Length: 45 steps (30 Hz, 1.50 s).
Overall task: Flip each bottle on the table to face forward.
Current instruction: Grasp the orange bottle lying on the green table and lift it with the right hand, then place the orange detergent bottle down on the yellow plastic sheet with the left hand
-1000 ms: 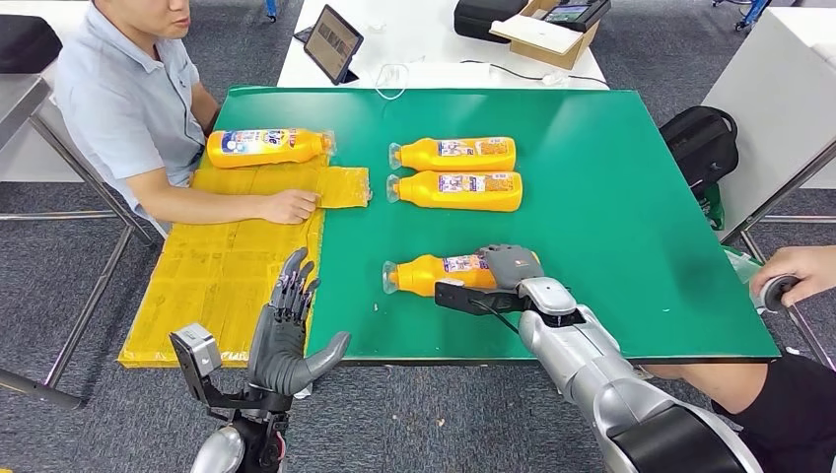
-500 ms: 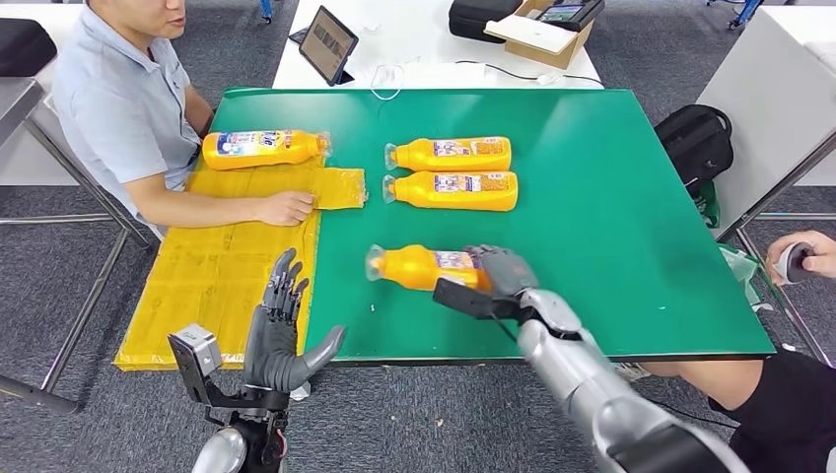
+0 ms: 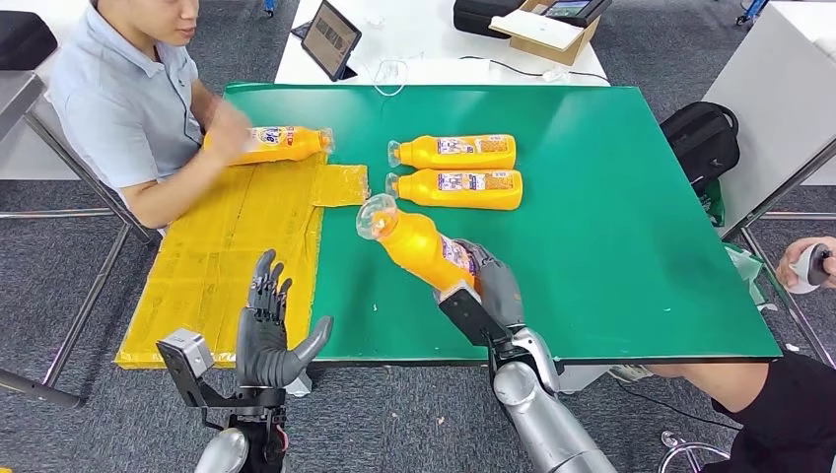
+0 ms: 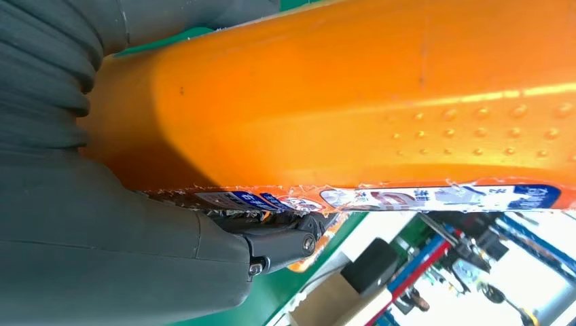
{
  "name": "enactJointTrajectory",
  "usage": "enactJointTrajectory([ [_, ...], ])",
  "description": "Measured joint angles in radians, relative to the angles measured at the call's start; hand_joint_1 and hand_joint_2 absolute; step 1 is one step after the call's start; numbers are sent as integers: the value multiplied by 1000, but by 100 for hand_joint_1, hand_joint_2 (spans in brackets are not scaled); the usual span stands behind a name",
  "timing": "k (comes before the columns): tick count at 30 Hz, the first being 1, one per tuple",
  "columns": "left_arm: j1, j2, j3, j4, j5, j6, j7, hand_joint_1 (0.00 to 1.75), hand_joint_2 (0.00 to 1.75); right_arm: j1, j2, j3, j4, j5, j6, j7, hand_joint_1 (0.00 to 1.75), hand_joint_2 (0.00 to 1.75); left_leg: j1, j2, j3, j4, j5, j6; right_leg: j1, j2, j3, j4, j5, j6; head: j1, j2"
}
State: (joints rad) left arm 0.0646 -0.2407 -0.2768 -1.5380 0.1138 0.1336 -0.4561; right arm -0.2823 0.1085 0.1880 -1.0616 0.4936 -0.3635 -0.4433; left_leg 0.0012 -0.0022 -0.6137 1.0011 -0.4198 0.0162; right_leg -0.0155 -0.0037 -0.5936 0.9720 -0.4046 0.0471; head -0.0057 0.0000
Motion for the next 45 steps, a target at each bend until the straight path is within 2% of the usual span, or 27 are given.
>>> enactJointTrajectory([
  [3,-2,0,0,3,21,7,1,0,175,17,8,-20,-30,-27,-23,-25,168,175,0,0,0,0,0,0,0,0,0,0,0,0,0,0],
  [7,-4,1,-22,13,12,-39,1,0,175,36,23,-42,-75,-70,-52,-69,154,175,0,0,0,0,0,0,0,0,-1,0,0,0,0,0],
  [12,-9,14,-86,31,-86,-97,-26,0,175,40,45,-45,-114,-84,-20,-80,161,175,0,0,-1,0,0,0,0,0,-1,0,0,0,0,0],
  [19,-25,26,-142,61,-40,-199,3,0,175,39,73,48,-118,13,9,-84,162,175,0,0,-1,0,0,0,0,0,-1,0,0,0,0,0],
  [26,-40,29,-157,78,-7,-224,28,0,175,31,90,108,-117,26,9,-84,173,175,0,0,-1,0,0,0,0,0,-1,0,0,0,0,0],
  [35,-80,28,-160,98,39,-171,65,0,175,8,129,204,-102,64,-26,-81,172,175,0,0,-1,0,0,0,1,0,-1,0,0,0,0,0],
  [41,-106,12,-158,99,79,-39,43,0,175,1,141,280,-75,41,-29,-70,174,175,0,0,-2,0,0,0,1,-1,-2,0,0,0,0,0],
  [45,-113,9,-160,82,112,-3,30,0,175,-8,148,320,-38,26,-27,-68,172,175,0,0,-2,0,0,0,1,-1,-2,0,0,0,0,0],
])
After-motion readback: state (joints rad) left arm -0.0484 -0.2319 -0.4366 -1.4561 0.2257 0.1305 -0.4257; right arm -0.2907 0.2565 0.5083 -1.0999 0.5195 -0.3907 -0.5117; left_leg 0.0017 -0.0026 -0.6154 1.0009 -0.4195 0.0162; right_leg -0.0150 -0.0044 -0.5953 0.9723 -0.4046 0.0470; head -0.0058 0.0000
